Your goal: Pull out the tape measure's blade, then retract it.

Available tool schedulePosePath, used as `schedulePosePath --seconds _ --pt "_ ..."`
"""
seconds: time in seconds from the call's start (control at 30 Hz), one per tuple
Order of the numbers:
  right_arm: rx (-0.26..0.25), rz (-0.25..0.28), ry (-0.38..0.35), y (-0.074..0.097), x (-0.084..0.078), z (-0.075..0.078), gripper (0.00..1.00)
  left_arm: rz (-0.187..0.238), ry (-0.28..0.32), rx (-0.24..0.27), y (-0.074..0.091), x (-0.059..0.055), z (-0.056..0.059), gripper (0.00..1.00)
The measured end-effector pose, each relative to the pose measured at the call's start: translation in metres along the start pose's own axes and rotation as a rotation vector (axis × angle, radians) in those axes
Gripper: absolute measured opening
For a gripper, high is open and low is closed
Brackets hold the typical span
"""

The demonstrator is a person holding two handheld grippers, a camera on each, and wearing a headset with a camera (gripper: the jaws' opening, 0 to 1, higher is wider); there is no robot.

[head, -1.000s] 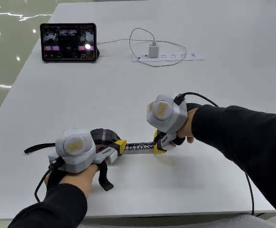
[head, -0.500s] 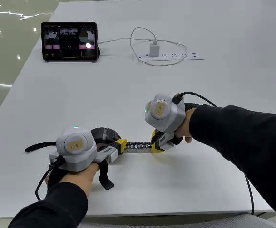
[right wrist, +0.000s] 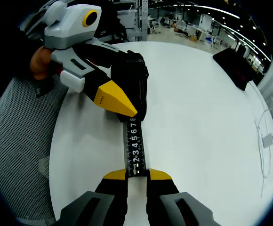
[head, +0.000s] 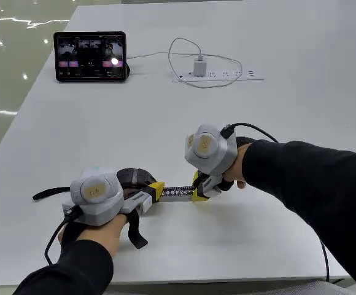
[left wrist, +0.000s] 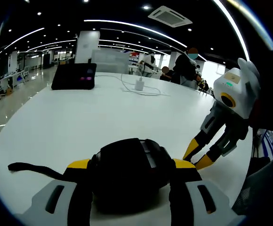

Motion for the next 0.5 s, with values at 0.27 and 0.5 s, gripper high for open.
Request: schedulePosePath --seconds 0.27,0.5 --pt "0.001 0.021 -0.009 0.0001 -0.0002 -0.0006 0.11 0.003 0.003 -0.003 0.0003 0.0003 0.0 0.61" --pt "0.007 0.028 -0.014 0.0005 0.0005 0.0002 0.11 0.002 0.009 -0.005 -0.0003 0.0005 -0.0009 0.61"
Point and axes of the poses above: the centre of the closed fingertips' face, and the gripper's own axes: y roughly backward along the fingers, z roughly to its right, x roughly out of its top, the point moved 4 cm from there along y, roughly backward along the fingers, and after that the axes turned 8 degrees about y, right-handed, at the moved point
